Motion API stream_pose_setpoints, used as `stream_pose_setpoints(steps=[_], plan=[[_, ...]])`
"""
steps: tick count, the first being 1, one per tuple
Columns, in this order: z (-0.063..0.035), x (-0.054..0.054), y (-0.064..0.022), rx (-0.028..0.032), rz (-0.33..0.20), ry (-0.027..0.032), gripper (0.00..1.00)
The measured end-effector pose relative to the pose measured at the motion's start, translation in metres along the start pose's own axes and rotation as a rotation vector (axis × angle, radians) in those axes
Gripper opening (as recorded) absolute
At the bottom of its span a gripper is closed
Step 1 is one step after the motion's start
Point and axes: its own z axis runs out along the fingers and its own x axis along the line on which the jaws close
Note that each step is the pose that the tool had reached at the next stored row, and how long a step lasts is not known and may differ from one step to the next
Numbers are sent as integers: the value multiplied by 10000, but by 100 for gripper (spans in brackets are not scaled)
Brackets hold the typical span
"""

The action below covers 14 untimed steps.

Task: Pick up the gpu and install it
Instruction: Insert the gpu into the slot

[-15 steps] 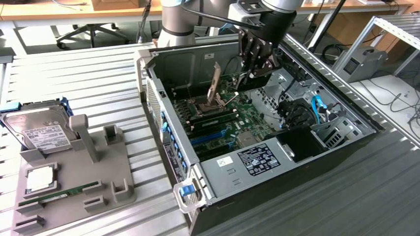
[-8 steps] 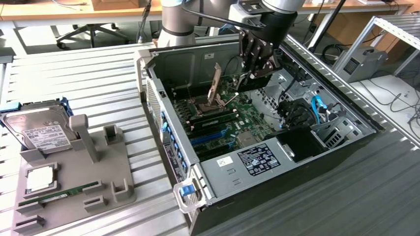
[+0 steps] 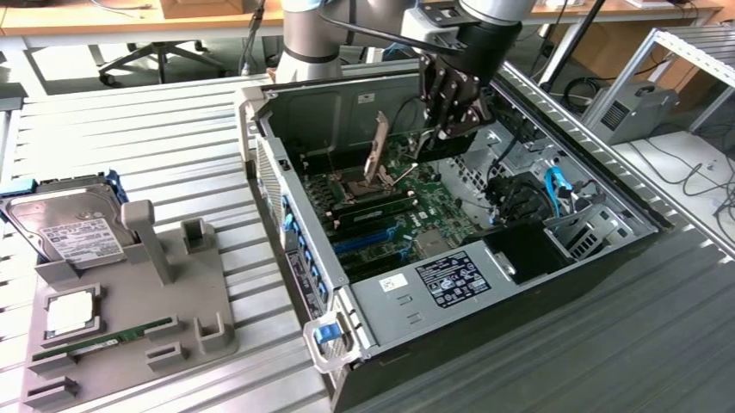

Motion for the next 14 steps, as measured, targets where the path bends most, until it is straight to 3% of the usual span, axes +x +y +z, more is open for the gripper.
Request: stream_pose_setpoints(steps=[14], plan=[[2,103,2,-1,0,0,26]])
